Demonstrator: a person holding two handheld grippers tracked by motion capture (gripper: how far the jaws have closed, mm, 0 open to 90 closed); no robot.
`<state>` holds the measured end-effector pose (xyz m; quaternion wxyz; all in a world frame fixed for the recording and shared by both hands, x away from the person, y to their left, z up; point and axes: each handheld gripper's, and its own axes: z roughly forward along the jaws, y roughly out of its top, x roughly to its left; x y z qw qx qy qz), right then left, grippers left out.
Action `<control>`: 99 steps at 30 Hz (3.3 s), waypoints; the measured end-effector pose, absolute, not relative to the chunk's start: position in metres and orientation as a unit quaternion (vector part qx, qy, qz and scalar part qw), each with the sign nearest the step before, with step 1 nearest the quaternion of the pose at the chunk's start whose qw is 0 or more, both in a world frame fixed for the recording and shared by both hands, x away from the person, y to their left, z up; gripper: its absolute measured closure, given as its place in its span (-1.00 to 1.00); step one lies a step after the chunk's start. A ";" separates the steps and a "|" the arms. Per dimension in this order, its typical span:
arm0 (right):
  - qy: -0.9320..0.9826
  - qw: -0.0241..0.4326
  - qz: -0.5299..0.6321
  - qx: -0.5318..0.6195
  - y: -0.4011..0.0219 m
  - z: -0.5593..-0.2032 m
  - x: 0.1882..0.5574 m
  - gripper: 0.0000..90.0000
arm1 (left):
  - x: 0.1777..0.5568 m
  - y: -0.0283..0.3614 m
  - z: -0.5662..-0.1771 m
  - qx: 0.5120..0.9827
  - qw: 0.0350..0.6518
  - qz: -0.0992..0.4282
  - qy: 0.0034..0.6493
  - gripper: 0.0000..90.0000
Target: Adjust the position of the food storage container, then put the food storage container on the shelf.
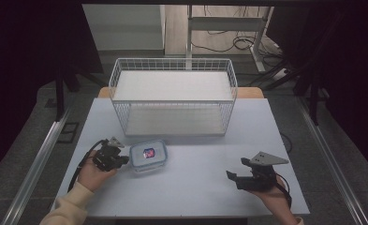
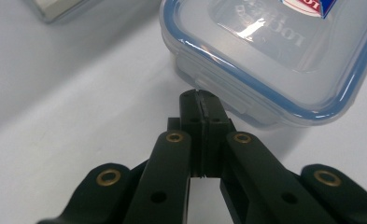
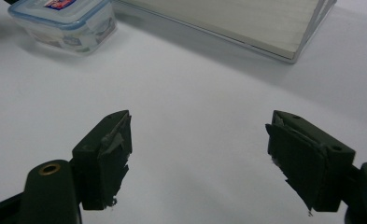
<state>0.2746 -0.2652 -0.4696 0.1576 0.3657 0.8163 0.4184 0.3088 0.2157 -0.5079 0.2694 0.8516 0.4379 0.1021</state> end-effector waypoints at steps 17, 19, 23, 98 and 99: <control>0.816 0.159 0.417 0.366 -0.265 -0.470 0.275 -0.52 | 0.328 0.181 -0.507 0.856 0.284 0.103 0.419 1.00; 0.817 0.159 0.418 0.365 -0.265 -0.470 0.275 -0.52 | 0.330 0.176 -0.505 0.857 0.287 0.104 0.416 1.00; 0.817 0.159 0.417 0.365 -0.265 -0.470 0.275 -0.52 | 0.337 0.166 -0.503 0.861 0.286 0.102 0.408 1.00; 0.798 0.076 0.458 0.383 -0.203 -0.475 0.305 -0.62 | 0.310 0.187 -0.468 0.751 0.413 0.035 0.514 -0.69; 0.799 0.073 0.457 0.384 -0.199 -0.475 0.307 -0.62 | 0.313 0.186 -0.469 0.752 0.412 0.032 0.514 -0.69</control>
